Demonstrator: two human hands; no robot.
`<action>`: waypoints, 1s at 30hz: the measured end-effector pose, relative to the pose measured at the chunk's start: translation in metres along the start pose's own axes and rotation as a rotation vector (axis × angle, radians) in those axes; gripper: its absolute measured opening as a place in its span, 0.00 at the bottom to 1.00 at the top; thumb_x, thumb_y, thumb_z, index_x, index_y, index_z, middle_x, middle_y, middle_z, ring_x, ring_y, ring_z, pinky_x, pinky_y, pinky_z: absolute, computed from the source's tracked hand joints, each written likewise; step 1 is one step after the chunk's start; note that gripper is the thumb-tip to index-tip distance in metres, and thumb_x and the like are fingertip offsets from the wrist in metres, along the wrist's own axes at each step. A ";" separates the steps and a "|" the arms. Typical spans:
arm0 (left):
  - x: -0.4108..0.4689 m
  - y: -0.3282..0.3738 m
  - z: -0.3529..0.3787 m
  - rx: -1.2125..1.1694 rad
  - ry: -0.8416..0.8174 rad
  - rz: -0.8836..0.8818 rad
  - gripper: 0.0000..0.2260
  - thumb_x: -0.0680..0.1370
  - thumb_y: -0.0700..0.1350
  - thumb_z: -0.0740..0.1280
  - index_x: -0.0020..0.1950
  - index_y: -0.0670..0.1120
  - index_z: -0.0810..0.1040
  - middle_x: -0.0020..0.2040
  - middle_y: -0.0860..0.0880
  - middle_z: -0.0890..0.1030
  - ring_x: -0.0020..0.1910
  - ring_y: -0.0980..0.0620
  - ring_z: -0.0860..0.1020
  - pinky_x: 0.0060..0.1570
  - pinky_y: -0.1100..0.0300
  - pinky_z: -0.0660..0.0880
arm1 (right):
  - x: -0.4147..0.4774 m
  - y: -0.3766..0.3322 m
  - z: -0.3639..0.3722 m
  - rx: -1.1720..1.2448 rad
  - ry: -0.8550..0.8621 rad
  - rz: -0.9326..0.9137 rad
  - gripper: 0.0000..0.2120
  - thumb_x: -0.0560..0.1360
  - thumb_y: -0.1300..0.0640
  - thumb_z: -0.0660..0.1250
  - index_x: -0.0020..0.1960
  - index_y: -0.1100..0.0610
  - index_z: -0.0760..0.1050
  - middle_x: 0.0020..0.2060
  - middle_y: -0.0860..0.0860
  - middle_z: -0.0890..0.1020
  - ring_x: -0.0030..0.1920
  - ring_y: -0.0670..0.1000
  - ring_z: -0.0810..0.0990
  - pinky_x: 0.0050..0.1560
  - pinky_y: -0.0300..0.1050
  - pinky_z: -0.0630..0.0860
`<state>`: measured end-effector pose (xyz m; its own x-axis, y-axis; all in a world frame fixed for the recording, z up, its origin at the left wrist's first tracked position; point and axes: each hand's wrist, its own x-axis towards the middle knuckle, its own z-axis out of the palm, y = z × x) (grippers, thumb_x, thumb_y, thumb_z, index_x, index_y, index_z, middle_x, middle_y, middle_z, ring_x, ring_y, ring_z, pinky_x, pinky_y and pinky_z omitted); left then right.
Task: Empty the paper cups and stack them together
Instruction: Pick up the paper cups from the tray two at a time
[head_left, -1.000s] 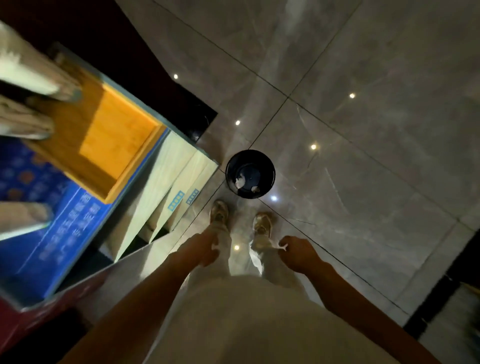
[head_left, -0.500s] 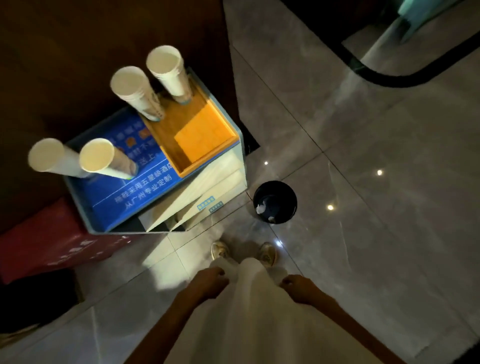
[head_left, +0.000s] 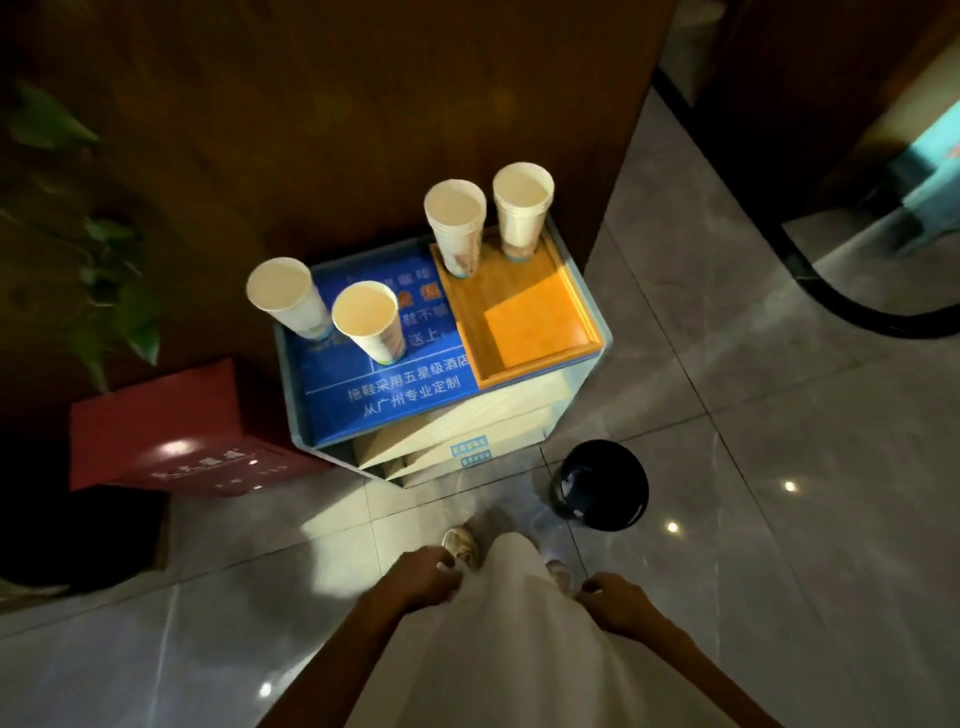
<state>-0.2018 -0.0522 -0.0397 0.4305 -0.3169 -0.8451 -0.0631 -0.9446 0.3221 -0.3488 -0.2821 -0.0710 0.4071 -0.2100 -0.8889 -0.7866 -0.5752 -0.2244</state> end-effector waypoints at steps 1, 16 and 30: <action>0.001 -0.004 -0.008 -0.008 0.027 0.014 0.12 0.77 0.51 0.63 0.56 0.48 0.81 0.58 0.47 0.83 0.53 0.49 0.80 0.47 0.60 0.73 | 0.001 -0.010 -0.002 -0.002 0.011 -0.003 0.19 0.77 0.45 0.60 0.58 0.58 0.77 0.59 0.56 0.80 0.57 0.55 0.78 0.54 0.44 0.72; 0.018 0.020 -0.153 -0.076 0.364 0.326 0.15 0.77 0.52 0.67 0.62 0.51 0.77 0.60 0.49 0.81 0.58 0.49 0.79 0.59 0.57 0.73 | -0.001 -0.139 -0.087 -0.090 0.291 -0.330 0.14 0.77 0.50 0.64 0.57 0.58 0.77 0.51 0.56 0.84 0.52 0.54 0.81 0.55 0.45 0.75; 0.024 0.129 -0.258 0.069 0.543 0.529 0.21 0.77 0.54 0.66 0.69 0.52 0.71 0.62 0.44 0.81 0.57 0.44 0.79 0.57 0.54 0.75 | 0.021 -0.216 -0.245 -0.114 0.531 -0.401 0.23 0.73 0.42 0.66 0.65 0.50 0.71 0.63 0.52 0.78 0.62 0.55 0.76 0.55 0.44 0.69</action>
<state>0.0324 -0.1595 0.0919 0.7087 -0.6591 -0.2516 -0.4324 -0.6876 0.5833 -0.0564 -0.3561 0.0571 0.8533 -0.3057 -0.4225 -0.4848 -0.7636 -0.4265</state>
